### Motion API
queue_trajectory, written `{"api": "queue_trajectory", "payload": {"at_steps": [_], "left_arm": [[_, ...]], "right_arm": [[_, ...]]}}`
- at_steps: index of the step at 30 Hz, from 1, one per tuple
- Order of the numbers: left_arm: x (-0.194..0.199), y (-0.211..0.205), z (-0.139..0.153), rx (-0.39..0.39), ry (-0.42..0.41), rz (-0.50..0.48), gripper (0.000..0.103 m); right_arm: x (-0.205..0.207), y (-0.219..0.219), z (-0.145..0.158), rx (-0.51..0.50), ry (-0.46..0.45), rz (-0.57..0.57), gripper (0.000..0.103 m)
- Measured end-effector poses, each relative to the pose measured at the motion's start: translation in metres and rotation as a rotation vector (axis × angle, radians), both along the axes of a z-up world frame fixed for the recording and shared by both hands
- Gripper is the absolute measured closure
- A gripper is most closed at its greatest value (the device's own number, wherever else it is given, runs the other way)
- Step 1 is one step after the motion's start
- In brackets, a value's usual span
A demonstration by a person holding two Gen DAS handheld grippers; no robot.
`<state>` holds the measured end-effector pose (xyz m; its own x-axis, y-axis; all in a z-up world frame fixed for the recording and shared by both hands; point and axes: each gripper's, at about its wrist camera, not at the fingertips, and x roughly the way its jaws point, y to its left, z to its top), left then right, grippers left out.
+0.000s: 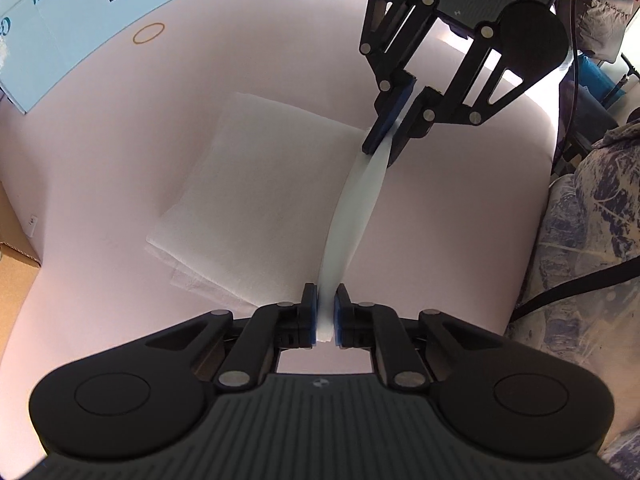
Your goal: Fold shopping bag
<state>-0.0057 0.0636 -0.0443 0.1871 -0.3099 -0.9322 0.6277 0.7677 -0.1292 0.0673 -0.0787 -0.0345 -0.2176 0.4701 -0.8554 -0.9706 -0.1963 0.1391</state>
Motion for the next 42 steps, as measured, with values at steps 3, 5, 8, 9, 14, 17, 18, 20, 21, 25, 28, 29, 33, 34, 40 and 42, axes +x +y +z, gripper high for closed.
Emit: {"api": "queue_trajectory", "payload": {"at_steps": [3, 5, 8, 9, 14, 17, 18, 20, 21, 25, 28, 29, 33, 34, 40, 42], "left_arm": [[0.005, 0.005, 0.000, -0.021, 0.059, -0.015, 0.094], [0.009, 0.011, 0.000, -0.042, 0.095, -0.008, 0.094], [0.015, 0.022, 0.001, -0.085, 0.115, 0.034, 0.094], [0.016, 0.026, 0.001, -0.100, 0.118, 0.049, 0.094], [0.019, 0.039, -0.001, -0.167, 0.152, 0.112, 0.090], [0.023, 0.045, -0.005, -0.188, 0.183, 0.147, 0.088], [0.025, 0.047, -0.006, -0.200, 0.194, 0.160, 0.088], [0.027, 0.054, -0.007, -0.229, 0.215, 0.185, 0.088], [0.027, 0.057, -0.010, -0.248, 0.229, 0.205, 0.088], [0.028, 0.064, -0.018, -0.294, 0.260, 0.267, 0.089], [0.024, 0.063, -0.017, -0.297, 0.241, 0.289, 0.089], [0.021, 0.061, -0.015, -0.298, 0.228, 0.299, 0.089], [0.007, 0.070, 0.004, -0.302, 0.125, 0.383, 0.080], [0.003, 0.075, 0.011, -0.316, 0.097, 0.410, 0.080], [-0.023, 0.079, 0.066, -0.474, -0.118, 0.532, 0.080], [-0.024, 0.058, 0.065, -0.502, -0.147, 0.520, 0.080]], "right_arm": [[0.007, 0.000, 0.001, -0.012, 0.084, -0.035, 0.096], [0.012, -0.001, 0.001, -0.017, 0.128, -0.067, 0.096], [0.022, -0.007, -0.004, -0.031, 0.210, -0.145, 0.096], [0.027, -0.010, -0.007, -0.032, 0.243, -0.180, 0.096], [0.050, -0.019, -0.023, -0.035, 0.408, -0.323, 0.096], [0.055, -0.021, -0.026, -0.031, 0.444, -0.365, 0.096], [0.057, -0.022, -0.027, -0.030, 0.455, -0.378, 0.096], [0.058, -0.022, -0.027, -0.031, 0.455, -0.389, 0.096], [0.058, -0.021, -0.028, -0.036, 0.461, -0.405, 0.097], [0.051, -0.015, -0.025, -0.050, 0.401, -0.413, 0.098], [0.045, -0.012, -0.025, -0.052, 0.377, -0.420, 0.098], [0.045, -0.012, -0.025, -0.053, 0.378, -0.424, 0.098], [0.044, -0.014, -0.025, -0.049, 0.365, -0.422, 0.098], [0.044, -0.015, -0.025, -0.049, 0.367, -0.423, 0.098], [0.048, -0.013, -0.028, -0.052, 0.390, -0.420, 0.098], [0.048, -0.012, -0.028, -0.056, 0.390, -0.417, 0.098]]}}
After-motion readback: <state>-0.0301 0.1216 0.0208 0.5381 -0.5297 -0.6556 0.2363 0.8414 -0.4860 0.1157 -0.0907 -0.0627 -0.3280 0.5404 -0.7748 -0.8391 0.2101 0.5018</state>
